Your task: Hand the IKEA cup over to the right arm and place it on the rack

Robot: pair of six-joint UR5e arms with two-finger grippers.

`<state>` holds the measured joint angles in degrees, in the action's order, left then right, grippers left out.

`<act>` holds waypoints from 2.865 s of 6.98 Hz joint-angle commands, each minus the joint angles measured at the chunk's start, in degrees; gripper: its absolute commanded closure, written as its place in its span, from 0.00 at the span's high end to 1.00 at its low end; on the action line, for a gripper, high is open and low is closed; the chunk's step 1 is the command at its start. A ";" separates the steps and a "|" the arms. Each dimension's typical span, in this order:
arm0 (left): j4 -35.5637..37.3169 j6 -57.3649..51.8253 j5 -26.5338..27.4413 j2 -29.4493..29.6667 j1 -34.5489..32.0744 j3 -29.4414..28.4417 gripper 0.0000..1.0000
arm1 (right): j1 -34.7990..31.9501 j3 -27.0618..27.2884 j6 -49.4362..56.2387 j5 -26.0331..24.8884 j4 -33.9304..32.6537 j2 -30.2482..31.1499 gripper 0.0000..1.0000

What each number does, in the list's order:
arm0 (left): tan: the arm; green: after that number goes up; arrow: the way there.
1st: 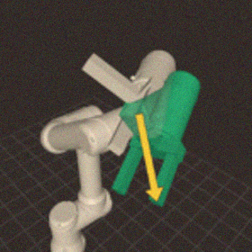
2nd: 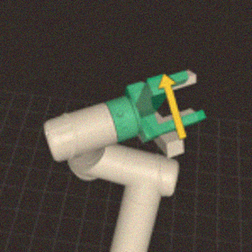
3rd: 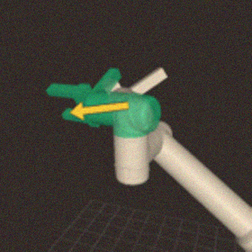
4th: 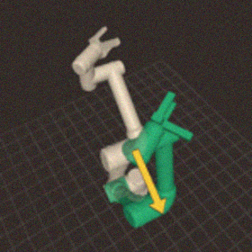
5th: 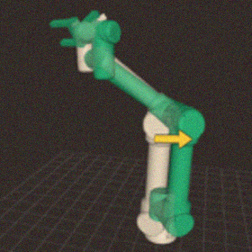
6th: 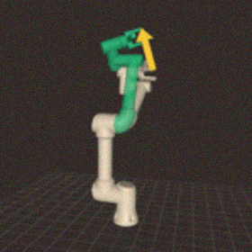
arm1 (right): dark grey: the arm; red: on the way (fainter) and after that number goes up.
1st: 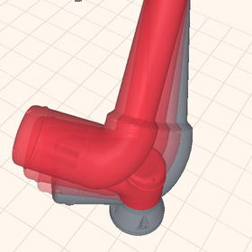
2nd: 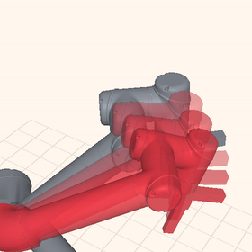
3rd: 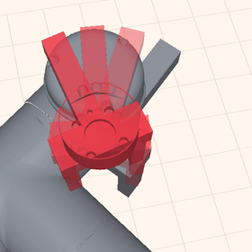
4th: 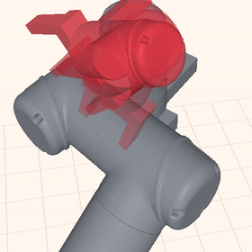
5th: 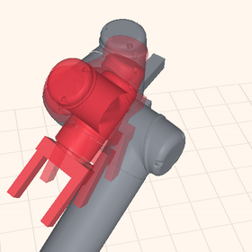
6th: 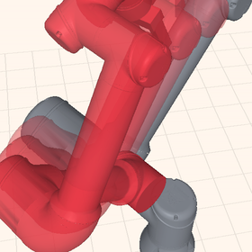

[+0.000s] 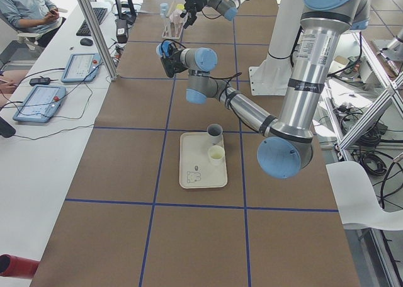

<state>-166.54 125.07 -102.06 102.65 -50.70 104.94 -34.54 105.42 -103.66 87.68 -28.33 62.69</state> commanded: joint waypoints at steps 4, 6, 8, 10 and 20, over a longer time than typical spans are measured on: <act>-26.64 17.76 29.71 10.69 18.59 -15.98 0.00 | 4.21 -2.22 -5.05 -6.91 0.56 -5.81 1.00; -25.50 16.97 29.46 13.10 18.88 -16.08 0.00 | 4.31 -3.20 -5.15 -7.18 0.47 -5.92 1.00; -23.41 16.18 29.11 13.28 20.10 -16.17 0.00 | 4.48 -4.70 -5.06 -7.18 0.56 -6.97 1.00; -22.77 13.19 29.20 14.42 21.34 -16.17 0.00 | 4.48 -4.79 -5.06 -7.35 0.56 -7.23 1.00; -22.68 13.01 29.64 16.26 24.24 -15.20 0.00 | 3.95 -5.49 -5.24 -9.55 0.82 -7.32 0.99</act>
<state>-189.23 138.08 -72.42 118.83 -26.54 89.73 -30.65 99.99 -108.89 78.15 -27.51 55.37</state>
